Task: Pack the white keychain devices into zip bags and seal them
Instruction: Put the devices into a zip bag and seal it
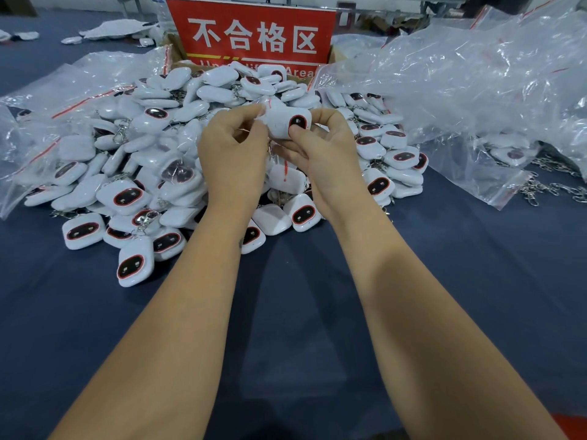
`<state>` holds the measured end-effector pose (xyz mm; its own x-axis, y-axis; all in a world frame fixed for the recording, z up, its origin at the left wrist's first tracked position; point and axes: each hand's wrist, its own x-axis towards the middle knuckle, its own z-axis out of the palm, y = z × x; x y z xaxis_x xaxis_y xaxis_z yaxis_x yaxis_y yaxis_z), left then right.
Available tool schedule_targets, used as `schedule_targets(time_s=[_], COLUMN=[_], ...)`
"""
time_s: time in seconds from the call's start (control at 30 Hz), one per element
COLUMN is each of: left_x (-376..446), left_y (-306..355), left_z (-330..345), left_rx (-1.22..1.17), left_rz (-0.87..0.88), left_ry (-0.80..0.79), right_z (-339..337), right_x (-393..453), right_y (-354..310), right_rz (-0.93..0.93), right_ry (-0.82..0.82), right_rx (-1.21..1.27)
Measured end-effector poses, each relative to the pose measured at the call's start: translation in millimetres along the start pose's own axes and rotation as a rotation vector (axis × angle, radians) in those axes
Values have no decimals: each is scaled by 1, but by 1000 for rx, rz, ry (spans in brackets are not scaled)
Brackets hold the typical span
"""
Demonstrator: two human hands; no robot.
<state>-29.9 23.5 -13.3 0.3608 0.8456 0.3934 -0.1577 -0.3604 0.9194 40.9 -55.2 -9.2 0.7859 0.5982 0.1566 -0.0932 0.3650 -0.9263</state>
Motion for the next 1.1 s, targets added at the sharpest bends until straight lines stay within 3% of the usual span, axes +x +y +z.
schedule_targets(time_s=[0.17,0.4,0.67,0.87,1.0,1.1], left_x=[-3,-5,-10,-10,-9,-7], left_y=[0,2,4,3,0,-4], left_z=[-1,0,0,0,1,1], left_rx=[182,186,202,223,270,320], left_rz=[213,298,362,388,354,316], left_ry=[53,107,98,91,20,17], right_z=[0,0,6,10,6,3], right_x=[-3,-5,-9,-6,-11,-8], right_y=[1,1,6,5,2,0], right_rz=[-72,-54,-174,-137,-136,-158], right_ry=[23,64,-150,-176,-199,-72], right_rx=[-186,-246,-470,-779,-696,-593])
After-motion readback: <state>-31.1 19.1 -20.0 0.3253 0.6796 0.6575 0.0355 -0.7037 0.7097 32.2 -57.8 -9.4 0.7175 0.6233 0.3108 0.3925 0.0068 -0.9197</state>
